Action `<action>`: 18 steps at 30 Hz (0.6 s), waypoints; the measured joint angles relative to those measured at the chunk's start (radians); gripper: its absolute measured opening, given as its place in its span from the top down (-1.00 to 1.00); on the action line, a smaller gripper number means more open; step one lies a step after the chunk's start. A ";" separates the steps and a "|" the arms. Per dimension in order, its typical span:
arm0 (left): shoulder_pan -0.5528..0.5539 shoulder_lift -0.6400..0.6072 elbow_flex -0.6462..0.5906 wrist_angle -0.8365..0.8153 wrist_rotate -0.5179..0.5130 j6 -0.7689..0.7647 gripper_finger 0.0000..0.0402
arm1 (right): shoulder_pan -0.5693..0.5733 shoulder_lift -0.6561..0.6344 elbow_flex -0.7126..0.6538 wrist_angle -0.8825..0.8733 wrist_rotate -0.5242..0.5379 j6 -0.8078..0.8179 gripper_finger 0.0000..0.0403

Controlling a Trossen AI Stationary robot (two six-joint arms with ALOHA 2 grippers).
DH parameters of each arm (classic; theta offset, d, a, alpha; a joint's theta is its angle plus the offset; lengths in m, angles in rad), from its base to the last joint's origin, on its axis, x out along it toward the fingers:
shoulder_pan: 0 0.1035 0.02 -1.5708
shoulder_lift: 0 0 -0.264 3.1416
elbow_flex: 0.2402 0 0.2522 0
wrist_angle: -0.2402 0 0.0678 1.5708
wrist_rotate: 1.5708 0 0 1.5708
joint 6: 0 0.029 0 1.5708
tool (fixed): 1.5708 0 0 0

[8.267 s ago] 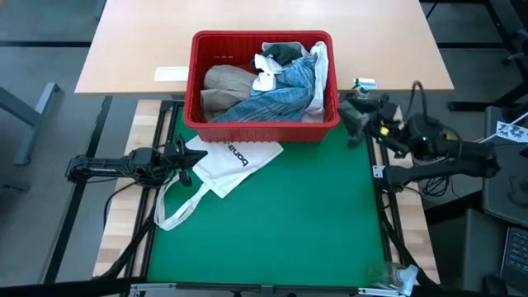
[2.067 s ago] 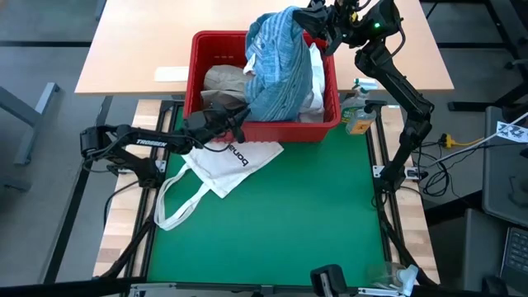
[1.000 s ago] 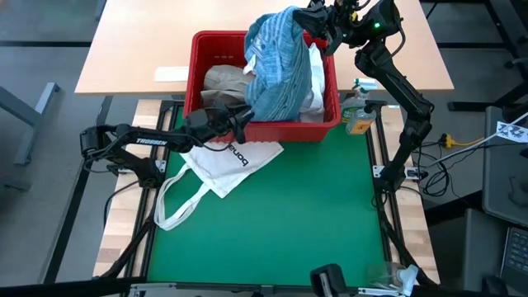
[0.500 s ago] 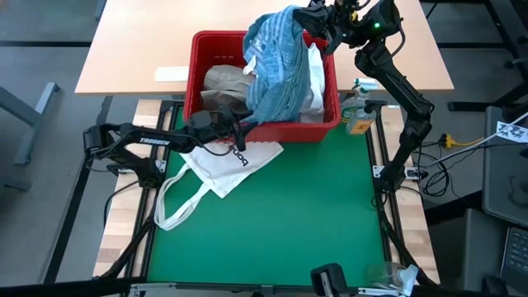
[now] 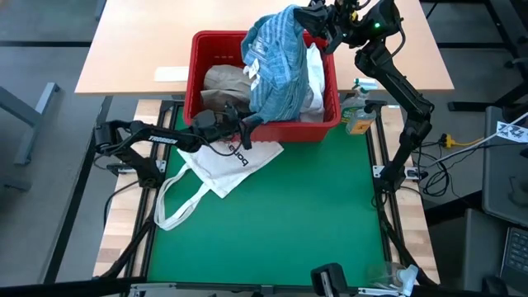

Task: Fold Laundry from Bin
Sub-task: Remove the blue polo shirt from the red bin

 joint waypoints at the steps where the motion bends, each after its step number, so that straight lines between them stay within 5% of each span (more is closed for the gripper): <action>1: 0.002 0.000 0.012 -0.004 -0.005 0.000 0.23 | 0.000 0.000 0.000 0.000 0.007 0.000 1.00; 13: 0.000 -0.011 0.132 -0.072 0.064 -0.003 0.92 | -0.001 -0.019 0.000 0.033 0.083 -0.001 1.00; 18: 0.000 -0.101 0.157 -0.105 0.081 -0.008 0.97 | -0.001 -0.070 0.000 0.034 0.089 -0.008 1.00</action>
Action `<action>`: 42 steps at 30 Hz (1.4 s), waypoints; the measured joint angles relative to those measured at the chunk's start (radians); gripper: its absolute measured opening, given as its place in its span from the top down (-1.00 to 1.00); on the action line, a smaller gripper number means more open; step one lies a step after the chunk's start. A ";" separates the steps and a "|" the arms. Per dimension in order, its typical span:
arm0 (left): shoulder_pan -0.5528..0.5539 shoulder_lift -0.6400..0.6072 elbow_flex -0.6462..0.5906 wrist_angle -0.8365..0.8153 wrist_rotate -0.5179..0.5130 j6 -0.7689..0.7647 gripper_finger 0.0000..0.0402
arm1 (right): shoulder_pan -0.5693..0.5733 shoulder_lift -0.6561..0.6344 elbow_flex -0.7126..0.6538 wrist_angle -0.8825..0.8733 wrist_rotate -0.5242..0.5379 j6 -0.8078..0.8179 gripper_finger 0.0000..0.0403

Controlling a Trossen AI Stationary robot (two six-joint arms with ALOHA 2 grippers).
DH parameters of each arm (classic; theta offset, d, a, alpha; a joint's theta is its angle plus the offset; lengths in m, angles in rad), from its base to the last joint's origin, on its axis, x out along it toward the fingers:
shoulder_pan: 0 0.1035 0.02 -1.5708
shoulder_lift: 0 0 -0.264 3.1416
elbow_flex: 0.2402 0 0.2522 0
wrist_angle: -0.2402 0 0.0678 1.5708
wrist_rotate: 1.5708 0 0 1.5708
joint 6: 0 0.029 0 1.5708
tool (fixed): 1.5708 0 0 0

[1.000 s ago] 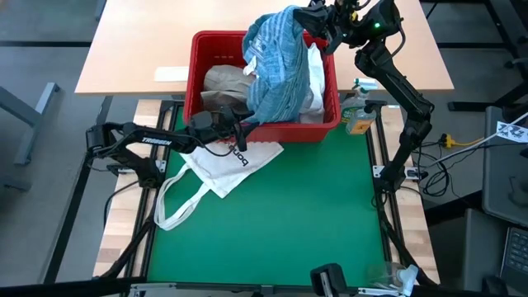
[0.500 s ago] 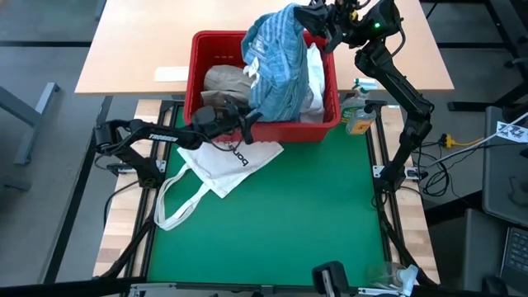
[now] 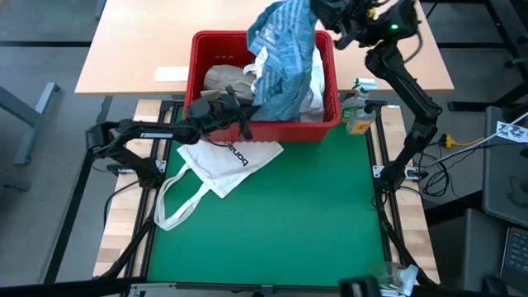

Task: Fold Laundry from Bin
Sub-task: Remove the blue polo shirt from the red bin

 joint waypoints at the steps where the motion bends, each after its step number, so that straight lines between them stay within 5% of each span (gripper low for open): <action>1: 0.000 -0.028 0.002 -0.022 0.001 -0.003 0.98 | 0.000 -0.013 0.000 0.000 0.000 -0.001 1.00; 9: -0.001 -0.302 0.011 -0.225 0.097 -0.102 0.99 | 0.060 -0.114 0.001 -0.048 -0.004 -0.015 1.00; 17: -0.058 -0.544 0.011 -0.378 0.205 -0.218 0.99 | 0.323 -0.183 0.001 -0.276 0.080 -0.285 1.00; 31: -0.250 -0.858 0.011 -0.693 0.246 -0.302 1.00 | 0.868 -0.194 0.000 -0.497 0.650 -0.704 1.00; 42: -0.310 -0.959 0.011 -0.976 0.362 -0.463 1.00 | 1.167 -0.152 -0.006 -0.660 1.238 -0.697 1.00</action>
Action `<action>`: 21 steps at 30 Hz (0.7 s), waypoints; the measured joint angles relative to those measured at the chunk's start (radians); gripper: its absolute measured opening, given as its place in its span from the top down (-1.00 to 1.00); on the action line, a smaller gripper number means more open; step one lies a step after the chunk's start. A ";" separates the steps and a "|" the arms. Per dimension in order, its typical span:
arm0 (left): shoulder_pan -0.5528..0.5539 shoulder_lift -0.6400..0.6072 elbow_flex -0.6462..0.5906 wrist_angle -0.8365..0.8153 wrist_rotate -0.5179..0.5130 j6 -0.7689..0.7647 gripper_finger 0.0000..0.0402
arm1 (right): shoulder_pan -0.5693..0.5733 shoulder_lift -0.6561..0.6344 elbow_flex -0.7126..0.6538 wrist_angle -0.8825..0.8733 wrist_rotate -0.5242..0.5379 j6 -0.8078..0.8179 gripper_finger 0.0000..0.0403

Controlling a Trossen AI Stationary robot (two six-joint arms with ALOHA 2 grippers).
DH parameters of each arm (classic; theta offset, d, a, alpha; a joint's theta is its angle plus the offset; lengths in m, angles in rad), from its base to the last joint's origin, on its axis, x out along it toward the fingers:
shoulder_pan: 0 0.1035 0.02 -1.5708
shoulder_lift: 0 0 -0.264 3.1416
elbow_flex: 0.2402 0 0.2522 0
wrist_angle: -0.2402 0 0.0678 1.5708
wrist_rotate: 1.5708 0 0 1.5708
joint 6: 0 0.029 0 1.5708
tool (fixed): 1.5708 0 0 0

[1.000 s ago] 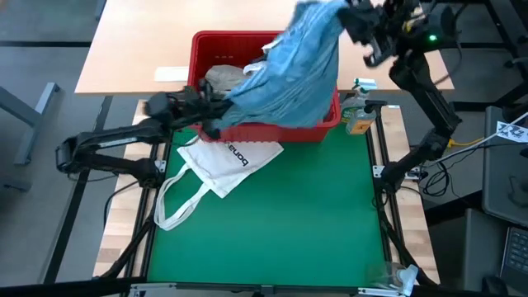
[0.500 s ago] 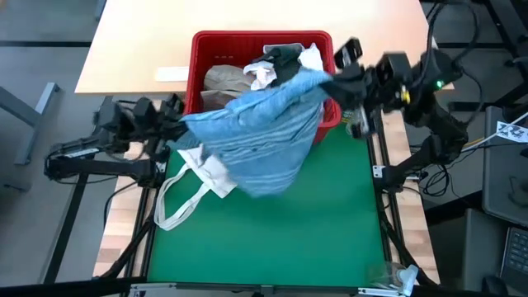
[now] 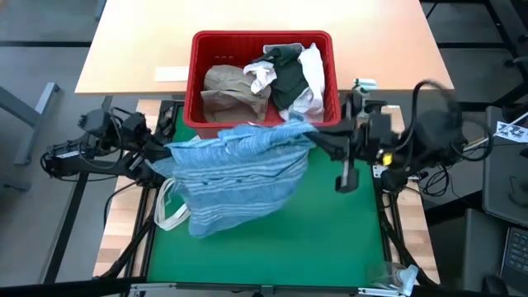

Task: Fold Laundry from Bin
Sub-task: Remove the blue polo shirt from the red bin

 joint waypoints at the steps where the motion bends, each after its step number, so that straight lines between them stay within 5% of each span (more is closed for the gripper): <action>1: -0.003 -0.002 0.000 -0.027 0.003 -0.014 0.99 | 0.024 0.007 0.000 -0.022 0.058 0.017 1.00; 8: -0.013 0.003 0.000 -0.241 -0.025 -0.064 0.97 | 0.160 0.050 0.000 -0.158 0.365 0.171 1.00; 13: -0.013 0.034 0.000 -0.351 -0.163 -0.061 0.98 | 0.203 0.061 0.000 -0.362 0.572 0.315 1.00; 21: -0.013 0.194 0.000 -0.436 -0.384 -0.003 0.98 | 0.096 0.060 0.000 -0.979 0.543 0.883 1.00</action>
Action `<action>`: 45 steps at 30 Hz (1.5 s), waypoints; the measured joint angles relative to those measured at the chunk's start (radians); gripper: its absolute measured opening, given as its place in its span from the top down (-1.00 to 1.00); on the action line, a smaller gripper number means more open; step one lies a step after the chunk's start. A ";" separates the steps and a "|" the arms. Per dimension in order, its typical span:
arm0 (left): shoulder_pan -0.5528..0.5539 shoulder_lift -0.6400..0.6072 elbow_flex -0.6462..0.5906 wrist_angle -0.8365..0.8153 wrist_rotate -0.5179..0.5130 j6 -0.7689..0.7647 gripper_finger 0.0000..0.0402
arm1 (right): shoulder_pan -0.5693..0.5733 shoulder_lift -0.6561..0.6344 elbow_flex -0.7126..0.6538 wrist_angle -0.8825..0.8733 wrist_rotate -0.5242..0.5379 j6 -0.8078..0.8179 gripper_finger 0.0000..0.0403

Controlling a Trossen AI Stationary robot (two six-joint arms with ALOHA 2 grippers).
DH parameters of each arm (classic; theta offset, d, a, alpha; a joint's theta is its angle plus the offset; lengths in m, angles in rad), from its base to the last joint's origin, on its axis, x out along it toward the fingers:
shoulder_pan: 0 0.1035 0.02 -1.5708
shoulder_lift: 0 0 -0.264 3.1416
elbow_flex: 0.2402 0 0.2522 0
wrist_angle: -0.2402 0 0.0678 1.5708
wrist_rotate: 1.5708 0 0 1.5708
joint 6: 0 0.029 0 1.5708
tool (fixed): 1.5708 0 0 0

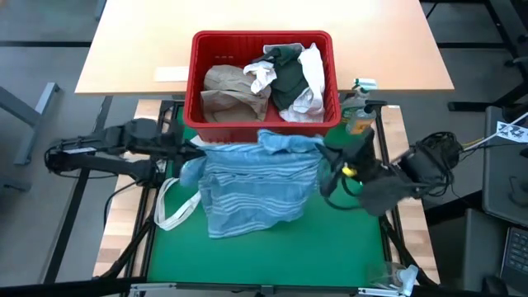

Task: Fold Laundry from Bin
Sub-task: Remove the blue polo shirt from the red bin

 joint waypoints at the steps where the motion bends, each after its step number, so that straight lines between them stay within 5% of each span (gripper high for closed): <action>1: 0.000 0.031 0.000 -0.002 -0.021 0.002 0.98 | -0.022 0.000 0.000 -0.081 -0.022 0.073 1.00; 4: 0.000 0.117 0.000 -0.006 -0.069 0.029 0.98 | -0.092 0.008 -0.008 -0.232 -0.079 0.231 1.00; 19: 0.001 0.434 0.000 -0.010 -0.234 0.053 0.98 | -0.384 0.000 -0.278 -0.228 -0.275 0.023 1.00; 31: 0.001 0.457 0.000 -0.006 -0.328 0.054 0.96 | -0.539 0.000 -0.310 -0.226 -0.282 -0.137 1.00; 45: 0.001 0.447 -0.001 0.018 -0.394 0.189 0.59 | -0.599 0.000 -0.310 -0.226 -0.276 -0.137 0.89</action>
